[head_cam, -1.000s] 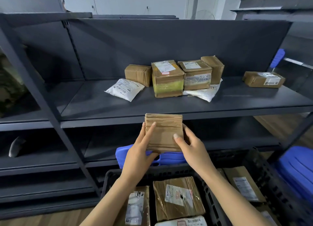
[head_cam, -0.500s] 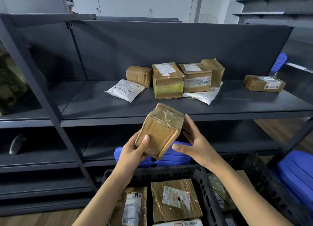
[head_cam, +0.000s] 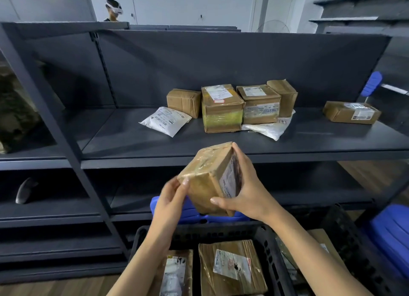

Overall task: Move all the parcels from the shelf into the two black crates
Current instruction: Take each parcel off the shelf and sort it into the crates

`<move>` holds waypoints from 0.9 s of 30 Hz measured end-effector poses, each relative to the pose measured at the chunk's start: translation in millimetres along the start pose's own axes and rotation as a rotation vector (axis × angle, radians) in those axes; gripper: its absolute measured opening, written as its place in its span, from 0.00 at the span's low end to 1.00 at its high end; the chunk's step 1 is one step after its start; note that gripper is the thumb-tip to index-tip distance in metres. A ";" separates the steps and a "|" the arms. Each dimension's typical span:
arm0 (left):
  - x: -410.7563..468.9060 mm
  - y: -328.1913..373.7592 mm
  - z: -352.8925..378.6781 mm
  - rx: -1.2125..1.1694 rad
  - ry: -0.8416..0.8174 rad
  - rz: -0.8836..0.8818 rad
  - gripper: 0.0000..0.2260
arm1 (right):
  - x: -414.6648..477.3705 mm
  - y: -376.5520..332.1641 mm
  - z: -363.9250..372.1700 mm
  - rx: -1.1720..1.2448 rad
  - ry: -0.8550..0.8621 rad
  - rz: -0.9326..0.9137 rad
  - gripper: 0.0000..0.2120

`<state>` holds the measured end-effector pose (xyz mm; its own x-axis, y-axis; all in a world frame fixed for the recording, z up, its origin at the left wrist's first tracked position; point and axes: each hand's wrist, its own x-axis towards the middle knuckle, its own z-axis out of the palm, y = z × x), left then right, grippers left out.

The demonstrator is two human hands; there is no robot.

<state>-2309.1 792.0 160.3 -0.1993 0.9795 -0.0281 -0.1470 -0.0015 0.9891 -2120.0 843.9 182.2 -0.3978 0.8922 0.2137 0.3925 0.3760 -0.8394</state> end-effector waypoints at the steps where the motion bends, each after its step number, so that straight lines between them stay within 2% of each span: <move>1: 2.7 7.3 -2.5 0.033 0.038 0.062 0.34 | 0.8 -1.5 -0.7 -0.116 0.000 -0.031 0.61; 3: 8.5 19.3 -4.1 0.112 0.036 0.141 0.36 | 3.0 -5.2 0.5 -0.293 0.016 -0.105 0.61; 5: 13.9 26.1 -2.0 0.238 -0.021 0.124 0.40 | 5.6 -8.2 3.0 -0.408 0.032 -0.169 0.61; 8: 19.3 25.6 2.1 0.426 -0.077 0.064 0.35 | 9.5 -11.0 4.2 -0.605 0.024 -0.239 0.61; 10: 22.1 21.4 2.9 0.428 -0.057 0.066 0.32 | 11.8 -12.0 2.8 -0.708 0.005 -0.274 0.62; 14: 24.3 15.7 6.6 0.238 -0.039 0.073 0.23 | 14.1 -14.2 -7.7 -0.733 -0.015 -0.293 0.62; 18: 25.8 12.3 11.5 0.055 -0.009 0.080 0.19 | 6.3 -7.3 -15.2 -0.411 0.191 -0.220 0.52; 20: 25.7 11.9 13.7 0.001 -0.001 0.082 0.20 | 2.7 0.7 -13.6 -0.192 0.257 -0.075 0.50; 23: 24.5 9.6 16.7 -0.049 -0.014 0.094 0.22 | 2.6 8.0 -5.6 0.210 0.197 0.192 0.50; 25: 23.1 7.9 18.3 -0.060 -0.035 0.097 0.26 | 4.0 12.1 1.8 0.461 0.134 0.233 0.44; 27: 21.9 6.5 18.8 -0.055 -0.053 0.104 0.26 | 6.2 13.6 8.3 0.581 0.131 0.202 0.34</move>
<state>-2296.3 817.2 168.8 -0.1653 0.9827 0.0830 -0.1817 -0.1131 0.9768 -2124.0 852.5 167.9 -0.2433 0.9686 0.0511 -0.0805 0.0324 -0.9962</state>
